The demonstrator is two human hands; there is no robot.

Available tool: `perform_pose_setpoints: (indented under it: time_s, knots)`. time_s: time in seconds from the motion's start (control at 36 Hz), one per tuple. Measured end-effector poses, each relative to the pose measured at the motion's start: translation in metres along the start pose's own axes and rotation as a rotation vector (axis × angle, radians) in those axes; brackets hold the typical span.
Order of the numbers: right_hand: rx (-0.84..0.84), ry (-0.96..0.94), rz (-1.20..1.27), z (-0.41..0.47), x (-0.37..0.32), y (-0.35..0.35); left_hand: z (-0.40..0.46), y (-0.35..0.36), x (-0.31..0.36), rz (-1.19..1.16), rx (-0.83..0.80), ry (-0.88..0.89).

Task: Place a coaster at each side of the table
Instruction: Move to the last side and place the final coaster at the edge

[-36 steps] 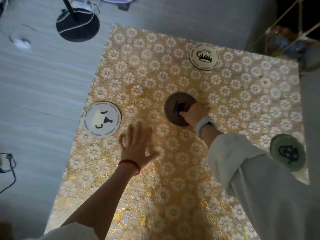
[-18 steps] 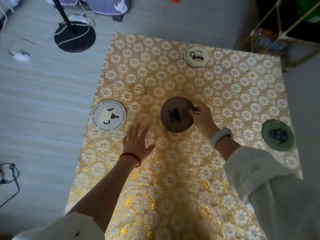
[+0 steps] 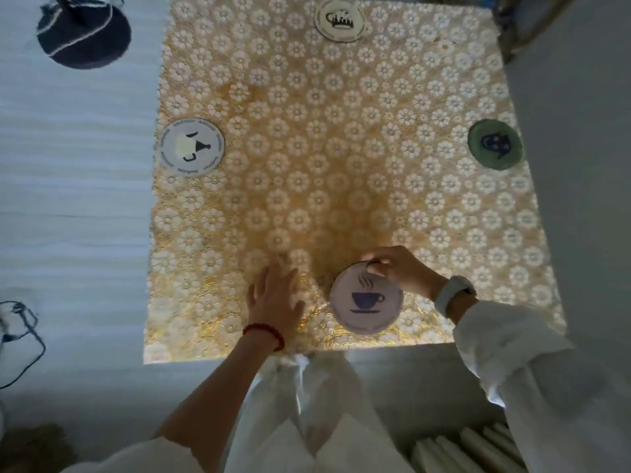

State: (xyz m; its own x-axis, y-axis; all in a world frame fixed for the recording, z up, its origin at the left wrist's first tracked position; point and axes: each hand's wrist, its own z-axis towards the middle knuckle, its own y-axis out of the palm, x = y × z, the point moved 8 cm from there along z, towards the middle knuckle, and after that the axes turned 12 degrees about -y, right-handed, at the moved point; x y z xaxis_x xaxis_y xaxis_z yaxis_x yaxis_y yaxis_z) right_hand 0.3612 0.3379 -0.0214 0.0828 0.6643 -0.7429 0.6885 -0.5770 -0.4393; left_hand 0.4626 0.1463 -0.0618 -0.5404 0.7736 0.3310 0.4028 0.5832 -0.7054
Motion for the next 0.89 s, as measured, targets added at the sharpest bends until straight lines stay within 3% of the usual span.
perform_pose_setpoints:
  time_s: [0.25, 0.53, 0.89]
  knots:
    - [-0.077, -0.020, -0.129, -0.012, 0.038, 0.017, -0.024, 0.040, 0.020, 0.073, 0.115, -0.003]
    - [0.085, -0.175, -0.172, -0.014, 0.038, 0.015, -0.051, 0.064, 0.027, 0.062, 0.202, 0.026]
    - [0.118, -0.111, -0.124, -0.013, 0.042, 0.014, -0.052, 0.074, 0.023, 0.114, 0.173, 0.011]
